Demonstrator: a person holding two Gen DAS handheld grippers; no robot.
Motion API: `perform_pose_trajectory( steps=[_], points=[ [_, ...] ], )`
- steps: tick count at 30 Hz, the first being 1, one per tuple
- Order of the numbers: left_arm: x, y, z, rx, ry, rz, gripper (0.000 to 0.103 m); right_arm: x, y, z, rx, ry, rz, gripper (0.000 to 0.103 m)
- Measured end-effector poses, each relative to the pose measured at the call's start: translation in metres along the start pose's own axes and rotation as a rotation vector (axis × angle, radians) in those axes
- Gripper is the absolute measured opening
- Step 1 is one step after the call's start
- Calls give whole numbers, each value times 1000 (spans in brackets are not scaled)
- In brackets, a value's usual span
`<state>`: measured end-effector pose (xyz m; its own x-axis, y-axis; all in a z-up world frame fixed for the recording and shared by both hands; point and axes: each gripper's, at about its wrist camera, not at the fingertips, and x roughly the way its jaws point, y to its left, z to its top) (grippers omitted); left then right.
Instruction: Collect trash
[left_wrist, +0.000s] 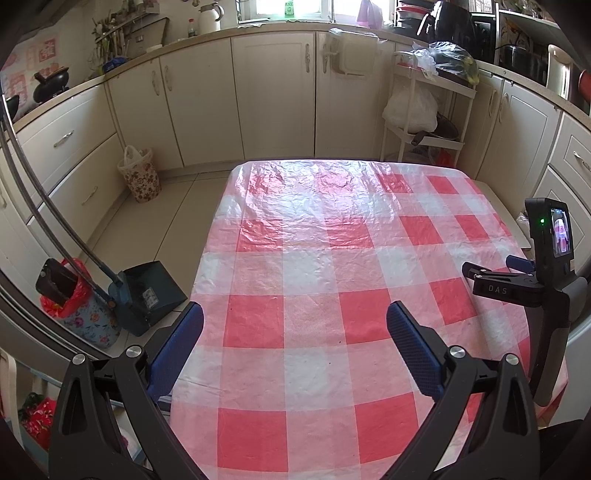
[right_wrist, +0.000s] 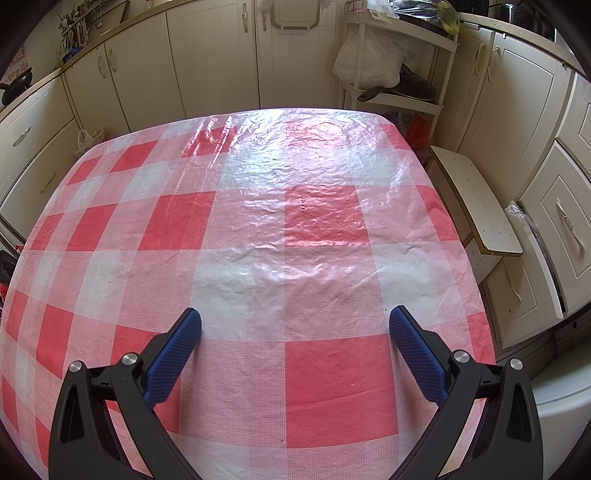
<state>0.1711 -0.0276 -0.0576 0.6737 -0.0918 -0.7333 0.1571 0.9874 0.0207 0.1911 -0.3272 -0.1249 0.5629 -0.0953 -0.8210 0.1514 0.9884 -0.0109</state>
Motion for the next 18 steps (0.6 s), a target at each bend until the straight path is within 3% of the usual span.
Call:
perform_pose_trajectory(
  steps=[18],
  points=[
    [-3, 3, -6, -6, 7, 0, 96, 0, 0, 0, 0, 0, 0, 97]
  ],
)
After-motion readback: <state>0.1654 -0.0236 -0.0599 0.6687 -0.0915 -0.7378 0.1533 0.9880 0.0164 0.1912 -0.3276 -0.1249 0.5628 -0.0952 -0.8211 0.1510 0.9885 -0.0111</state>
